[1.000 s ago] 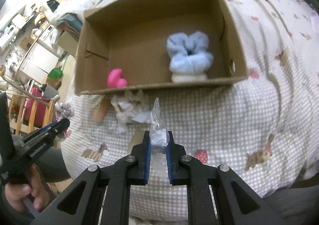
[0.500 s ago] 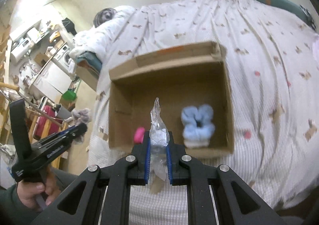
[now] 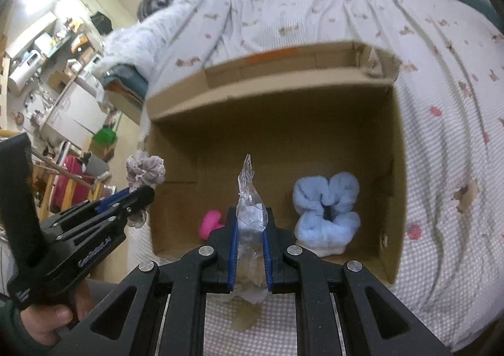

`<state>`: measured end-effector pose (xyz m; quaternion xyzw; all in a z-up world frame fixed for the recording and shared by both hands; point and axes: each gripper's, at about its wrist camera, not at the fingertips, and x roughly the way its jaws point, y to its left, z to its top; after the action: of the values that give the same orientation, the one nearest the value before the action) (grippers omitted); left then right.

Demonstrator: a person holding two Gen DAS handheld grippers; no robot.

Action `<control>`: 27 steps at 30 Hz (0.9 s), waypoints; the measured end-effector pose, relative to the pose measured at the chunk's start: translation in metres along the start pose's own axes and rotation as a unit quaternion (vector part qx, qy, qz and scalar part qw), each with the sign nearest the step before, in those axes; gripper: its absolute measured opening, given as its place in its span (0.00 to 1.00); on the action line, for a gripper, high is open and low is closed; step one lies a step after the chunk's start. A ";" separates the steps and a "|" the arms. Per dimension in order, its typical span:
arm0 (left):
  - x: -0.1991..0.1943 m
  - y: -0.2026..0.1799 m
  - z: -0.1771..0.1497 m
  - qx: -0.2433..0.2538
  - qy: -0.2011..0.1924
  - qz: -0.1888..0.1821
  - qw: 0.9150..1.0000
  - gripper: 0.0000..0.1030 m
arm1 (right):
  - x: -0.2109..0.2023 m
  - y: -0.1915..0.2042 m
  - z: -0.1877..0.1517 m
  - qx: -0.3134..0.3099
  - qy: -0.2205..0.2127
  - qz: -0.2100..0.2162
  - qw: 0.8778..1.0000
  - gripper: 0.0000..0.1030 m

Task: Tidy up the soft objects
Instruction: 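Carry the lace scrunchie and plastic packet over the box with both tools, then open both tools to release the lace scrunchie and packet into the box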

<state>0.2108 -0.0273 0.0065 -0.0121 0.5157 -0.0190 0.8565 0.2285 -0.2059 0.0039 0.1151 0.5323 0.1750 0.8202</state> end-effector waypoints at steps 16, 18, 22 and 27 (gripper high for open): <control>0.057 -0.017 -0.015 -0.007 0.082 0.010 0.997 0.13 | 0.056 -0.017 -0.005 0.021 0.085 -0.031 0.996 0.15; 0.059 -0.018 -0.014 -0.010 0.087 0.003 0.996 0.13 | 0.059 -0.017 -0.005 0.019 0.089 -0.040 0.995 0.15; 0.058 -0.022 -0.014 -0.005 0.088 0.002 0.996 0.19 | 0.057 -0.014 -0.003 0.014 0.086 -0.048 0.995 0.15; 0.055 -0.020 -0.013 -0.017 0.095 -0.016 0.995 0.58 | 0.054 -0.011 -0.001 0.014 0.080 -0.044 0.996 0.15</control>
<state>0.2246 -0.0497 -0.0474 -0.0332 0.5946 -0.0253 0.8030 0.2496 -0.1941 -0.0454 0.0888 0.6029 0.1401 0.7804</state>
